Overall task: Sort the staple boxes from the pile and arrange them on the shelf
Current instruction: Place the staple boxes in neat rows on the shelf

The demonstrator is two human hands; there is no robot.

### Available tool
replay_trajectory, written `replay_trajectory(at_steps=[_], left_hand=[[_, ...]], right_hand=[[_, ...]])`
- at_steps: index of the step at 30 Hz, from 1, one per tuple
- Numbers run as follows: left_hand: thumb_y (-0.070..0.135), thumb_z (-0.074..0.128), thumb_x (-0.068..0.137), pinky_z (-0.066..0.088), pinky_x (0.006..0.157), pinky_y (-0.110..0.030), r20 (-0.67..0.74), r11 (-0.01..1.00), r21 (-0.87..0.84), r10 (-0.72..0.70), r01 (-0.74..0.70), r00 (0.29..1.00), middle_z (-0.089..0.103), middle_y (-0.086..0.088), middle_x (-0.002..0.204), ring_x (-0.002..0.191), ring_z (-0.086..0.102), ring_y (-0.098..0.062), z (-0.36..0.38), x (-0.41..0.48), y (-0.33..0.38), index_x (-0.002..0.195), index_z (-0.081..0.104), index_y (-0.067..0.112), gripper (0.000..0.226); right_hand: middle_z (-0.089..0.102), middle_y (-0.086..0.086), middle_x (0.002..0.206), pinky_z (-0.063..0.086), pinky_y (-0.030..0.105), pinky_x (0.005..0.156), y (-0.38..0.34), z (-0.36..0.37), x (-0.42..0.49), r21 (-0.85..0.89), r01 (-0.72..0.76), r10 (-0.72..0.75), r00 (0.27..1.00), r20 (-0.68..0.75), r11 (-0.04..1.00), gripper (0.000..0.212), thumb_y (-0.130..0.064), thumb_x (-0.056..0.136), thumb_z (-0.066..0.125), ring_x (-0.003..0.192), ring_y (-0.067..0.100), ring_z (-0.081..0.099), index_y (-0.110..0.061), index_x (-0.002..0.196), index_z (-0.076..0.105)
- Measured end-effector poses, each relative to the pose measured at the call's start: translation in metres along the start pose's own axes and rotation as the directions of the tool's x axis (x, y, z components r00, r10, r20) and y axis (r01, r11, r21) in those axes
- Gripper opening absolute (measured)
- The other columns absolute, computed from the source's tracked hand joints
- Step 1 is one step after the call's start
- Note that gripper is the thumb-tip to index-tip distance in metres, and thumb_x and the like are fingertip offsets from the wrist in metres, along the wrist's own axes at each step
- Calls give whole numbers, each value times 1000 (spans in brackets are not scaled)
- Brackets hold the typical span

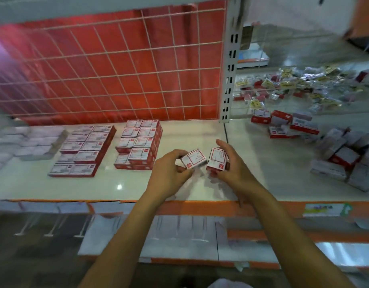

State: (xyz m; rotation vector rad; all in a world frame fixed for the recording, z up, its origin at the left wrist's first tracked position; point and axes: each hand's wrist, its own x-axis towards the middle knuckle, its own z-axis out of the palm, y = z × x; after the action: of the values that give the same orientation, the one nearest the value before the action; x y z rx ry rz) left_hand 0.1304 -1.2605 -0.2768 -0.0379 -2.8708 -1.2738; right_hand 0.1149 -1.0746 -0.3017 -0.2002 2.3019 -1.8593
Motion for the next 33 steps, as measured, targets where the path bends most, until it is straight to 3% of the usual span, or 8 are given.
replay_trajectory(at_steps=[2,6,11,14,18,25,28,33], left_hand=[[15,71,82,54,67,-18,8,1000,-10,12,-12,1000,64,7,117,74,67,-1,-17,-8,-12,120,59,22,41],[19,72,83,52,65,-9,25,999,-11,42,-42,999,66,7,115,74,66,-1,-47,-23,-34,119,59,23,39],[14,72,83,46,66,-1,-1,998,3,69,-69,998,63,-1,118,78,60,-5,-86,-38,-63,124,59,16,44],[12,71,83,44,65,1,-17,998,-18,64,-65,998,58,1,118,76,59,-4,-110,-45,-81,126,58,19,45],[18,71,84,49,60,-5,3,1000,-27,-3,4,1000,60,3,125,72,62,0,-132,-51,-107,130,54,25,49],[19,72,84,48,57,-5,-27,995,-81,-60,58,998,63,8,118,67,60,11,-148,-47,-126,125,56,26,45],[19,72,84,47,55,-5,-62,993,-92,-82,76,995,59,11,114,68,61,11,-155,-41,-130,119,55,30,41],[22,72,83,44,58,-3,-99,994,-45,-101,97,990,58,17,108,76,61,7,-169,-35,-142,116,56,30,38]], right_hand=[[48,-2,128,53,22,81,-9,24,1,-33,17,-18,1000,-25,999,72,-1,76,73,107,12,53,-25,134,40],[53,-3,116,51,31,85,-25,70,4,-128,28,-46,989,-141,991,59,-13,73,78,101,13,54,-21,122,46],[40,3,121,41,4,69,-39,116,0,-240,-7,-44,977,-207,971,74,-19,70,81,106,14,50,-15,125,31],[34,1,116,36,-4,68,-46,139,-4,-335,29,-109,968,-224,942,65,-13,71,79,96,8,45,-16,123,40],[44,3,114,33,-5,71,-50,163,-6,-377,88,-163,971,-173,922,58,-7,72,74,93,8,50,-21,124,52],[58,-2,118,47,15,84,-61,183,0,-369,139,-194,974,-116,919,51,-15,74,78,105,11,57,-19,119,55],[58,-3,122,40,16,85,-69,186,13,-487,181,-243,968,-66,854,51,-22,75,78,108,11,49,-20,122,57],[52,1,129,31,14,93,-82,195,42,-516,259,-286,958,29,816,52,-21,82,71,114,14,48,-17,130,52]])
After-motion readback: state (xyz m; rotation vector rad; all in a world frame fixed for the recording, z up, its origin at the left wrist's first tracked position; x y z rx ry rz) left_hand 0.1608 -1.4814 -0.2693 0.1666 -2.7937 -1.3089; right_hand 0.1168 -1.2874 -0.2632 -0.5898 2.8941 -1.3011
